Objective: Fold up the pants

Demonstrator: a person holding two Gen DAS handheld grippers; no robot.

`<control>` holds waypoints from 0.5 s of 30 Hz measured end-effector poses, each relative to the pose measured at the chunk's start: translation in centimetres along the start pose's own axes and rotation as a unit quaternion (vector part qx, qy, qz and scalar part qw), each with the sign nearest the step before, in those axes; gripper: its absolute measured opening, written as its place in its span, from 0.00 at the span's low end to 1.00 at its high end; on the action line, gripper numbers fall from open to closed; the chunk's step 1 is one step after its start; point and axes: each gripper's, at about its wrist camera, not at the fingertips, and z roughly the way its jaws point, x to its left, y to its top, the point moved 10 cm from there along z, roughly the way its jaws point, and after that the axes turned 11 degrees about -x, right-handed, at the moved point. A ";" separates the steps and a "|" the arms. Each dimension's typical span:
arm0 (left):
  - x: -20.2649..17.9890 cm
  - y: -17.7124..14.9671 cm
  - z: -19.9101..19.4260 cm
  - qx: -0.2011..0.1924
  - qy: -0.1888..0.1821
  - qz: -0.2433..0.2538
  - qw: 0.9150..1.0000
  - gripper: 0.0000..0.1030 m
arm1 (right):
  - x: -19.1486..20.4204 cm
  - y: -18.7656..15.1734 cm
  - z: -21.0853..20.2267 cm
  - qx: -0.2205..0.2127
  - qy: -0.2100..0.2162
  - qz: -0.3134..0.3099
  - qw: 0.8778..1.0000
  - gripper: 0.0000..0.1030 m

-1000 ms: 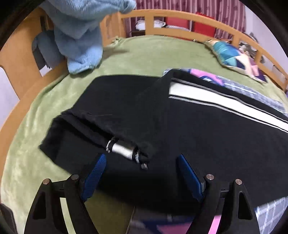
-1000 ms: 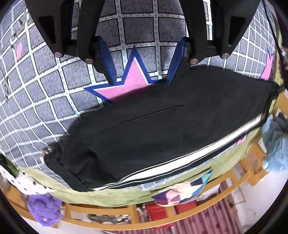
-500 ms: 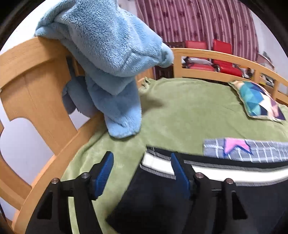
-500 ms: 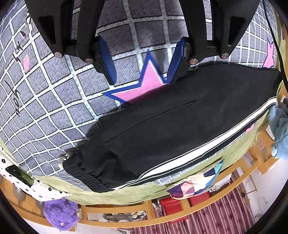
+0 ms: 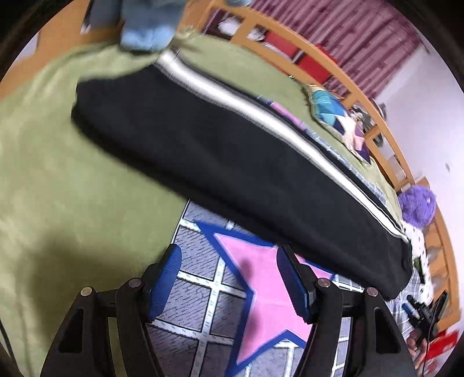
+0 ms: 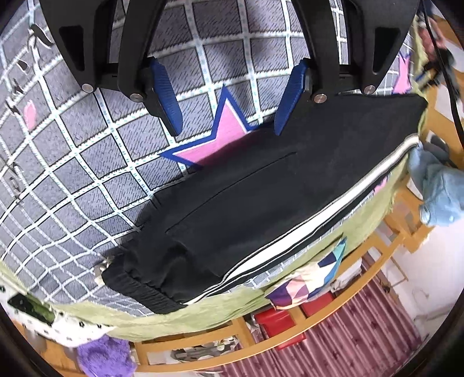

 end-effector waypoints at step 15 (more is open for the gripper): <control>3.2 7.6 5.9 -0.063 -0.005 -0.110 0.992 0.62 | -4.1 7.6 10.2 -0.030 0.034 0.113 0.993 0.69</control>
